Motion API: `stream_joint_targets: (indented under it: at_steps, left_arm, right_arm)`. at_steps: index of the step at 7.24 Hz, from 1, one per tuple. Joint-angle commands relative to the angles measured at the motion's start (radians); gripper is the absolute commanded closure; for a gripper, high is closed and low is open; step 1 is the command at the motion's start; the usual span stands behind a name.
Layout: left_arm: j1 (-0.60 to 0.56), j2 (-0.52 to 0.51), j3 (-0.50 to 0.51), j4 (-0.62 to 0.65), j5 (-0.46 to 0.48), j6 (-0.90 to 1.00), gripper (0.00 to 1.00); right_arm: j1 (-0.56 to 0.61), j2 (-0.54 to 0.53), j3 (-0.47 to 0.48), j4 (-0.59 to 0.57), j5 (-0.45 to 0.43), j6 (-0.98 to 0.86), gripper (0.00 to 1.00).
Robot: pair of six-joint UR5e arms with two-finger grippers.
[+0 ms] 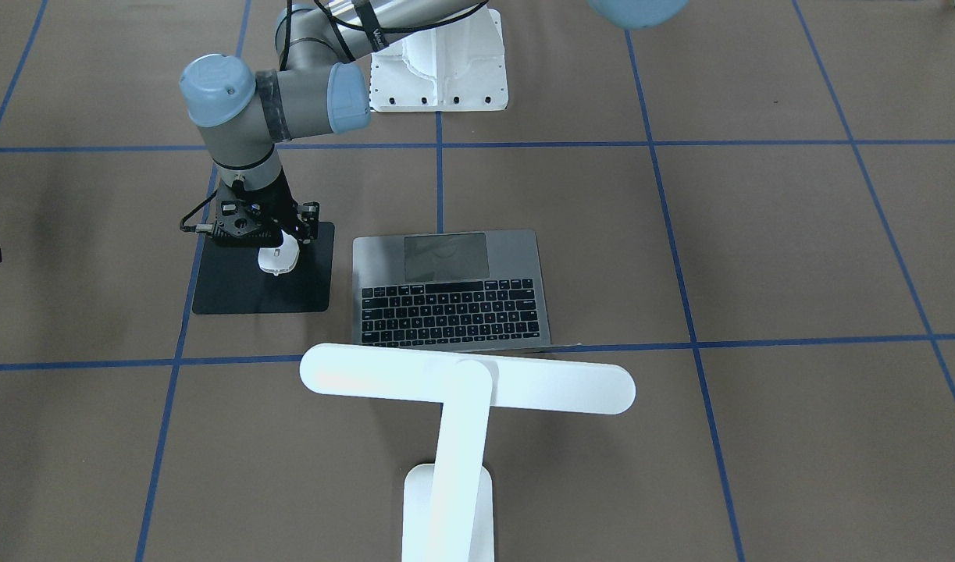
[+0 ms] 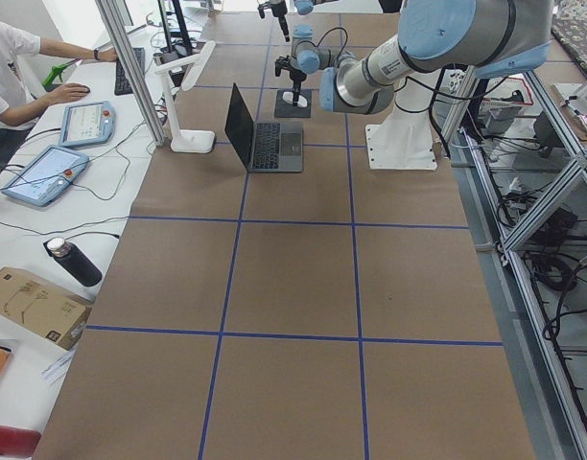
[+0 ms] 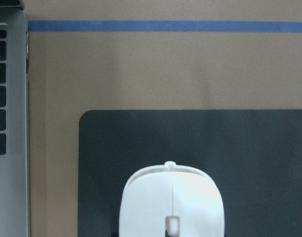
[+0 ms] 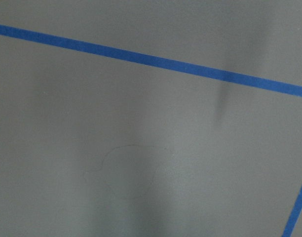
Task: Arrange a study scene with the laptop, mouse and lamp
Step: 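Lower the white mouse onto the dark gray pad with the left gripper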
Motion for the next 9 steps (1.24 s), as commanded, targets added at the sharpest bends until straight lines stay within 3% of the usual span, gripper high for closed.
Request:
stream_joint_targets:
  at_steps: [1, 3, 6, 8, 9]
  left_arm:
    - [0.001, -0.002, 0.006, -0.002, 0.0, 0.0, 0.22]
    - [0.001, -0.002, 0.008, -0.002, 0.002, 0.0, 0.12]
    - [-0.002, -0.002, -0.005, -0.002, -0.001, 0.002, 0.11]
    - [-0.033, 0.007, -0.084, 0.031, -0.025, 0.022, 0.08]
    - [-0.062, 0.082, -0.215, 0.097, -0.083, 0.028, 0.08]
  right_arm:
    - [-0.003, 0.0, -0.004, 0.0, 0.0, 0.001, 0.01]
    - [-0.003, 0.0, -0.004, 0.0, 0.0, 0.001, 0.01]
    - [-0.003, 0.011, -0.01, -0.001, 0.002, 0.001, 0.01]
    - [-0.003, 0.025, -0.024, 0.0, 0.0, -0.001, 0.01]
    - [-0.003, 0.025, -0.027, 0.0, 0.0, -0.004, 0.01]
